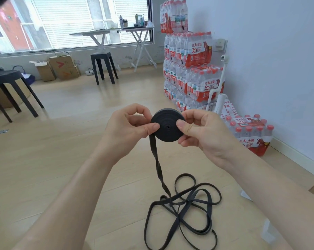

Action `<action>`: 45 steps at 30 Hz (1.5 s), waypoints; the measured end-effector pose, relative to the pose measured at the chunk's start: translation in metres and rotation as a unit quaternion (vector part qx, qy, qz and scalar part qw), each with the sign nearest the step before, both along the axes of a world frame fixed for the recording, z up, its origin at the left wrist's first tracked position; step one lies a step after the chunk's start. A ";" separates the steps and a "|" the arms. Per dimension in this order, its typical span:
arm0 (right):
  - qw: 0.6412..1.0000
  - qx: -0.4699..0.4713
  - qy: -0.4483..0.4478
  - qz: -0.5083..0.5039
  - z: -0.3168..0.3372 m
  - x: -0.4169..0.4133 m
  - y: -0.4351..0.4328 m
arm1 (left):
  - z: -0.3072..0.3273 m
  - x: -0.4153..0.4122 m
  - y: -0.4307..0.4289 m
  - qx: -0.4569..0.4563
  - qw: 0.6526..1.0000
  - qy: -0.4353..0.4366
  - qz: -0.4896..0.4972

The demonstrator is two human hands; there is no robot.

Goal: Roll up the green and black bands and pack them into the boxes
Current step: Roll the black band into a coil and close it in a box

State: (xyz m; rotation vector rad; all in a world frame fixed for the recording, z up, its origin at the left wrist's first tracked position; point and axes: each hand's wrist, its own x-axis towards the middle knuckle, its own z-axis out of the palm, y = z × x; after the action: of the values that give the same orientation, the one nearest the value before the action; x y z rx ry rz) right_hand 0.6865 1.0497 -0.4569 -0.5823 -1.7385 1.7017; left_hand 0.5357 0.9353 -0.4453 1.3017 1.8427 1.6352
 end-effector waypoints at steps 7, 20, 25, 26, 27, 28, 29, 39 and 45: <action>0.997 -0.052 0.009 0.064 -0.004 -0.001 -0.002 | 0.001 -0.005 -0.001 0.002 0.999 0.006 0.034; 0.899 0.388 -0.203 -0.001 -0.002 0.000 -0.006 | -0.001 0.010 0.000 -0.120 0.949 0.292 0.009; 0.938 0.309 -0.154 -0.021 -0.002 0.002 0.002 | -0.002 0.006 0.001 -0.064 0.975 0.209 0.043; 0.945 0.290 -0.148 -0.019 -0.003 0.002 0.003 | -0.002 0.004 0.001 -0.066 0.978 0.194 0.042; 0.950 0.278 -0.144 -0.018 -0.003 0.002 0.003 | -0.001 0.002 0.001 -0.071 0.981 0.177 0.039; 0.952 0.270 -0.142 -0.017 -0.003 0.002 0.003 | -0.001 0.001 0.000 -0.075 0.984 0.159 0.033; 0.955 0.263 -0.139 -0.017 -0.004 0.002 0.004 | -0.001 -0.001 0.000 -0.079 0.986 0.142 0.026; 0.985 0.146 -0.078 -0.040 -0.007 -0.001 0.010 | -0.001 0.000 0.001 -0.020 0.993 0.115 0.026; 0.996 0.071 -0.022 -0.039 -0.002 -0.001 0.006 | 0.003 0.002 0.000 0.027 0.997 0.069 0.030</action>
State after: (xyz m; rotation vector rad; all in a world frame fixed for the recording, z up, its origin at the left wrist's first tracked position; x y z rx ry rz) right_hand 0.6852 1.0561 -0.4589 -0.6173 -1.8262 1.5085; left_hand 0.5376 0.9357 -0.4427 1.4268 1.9472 1.6751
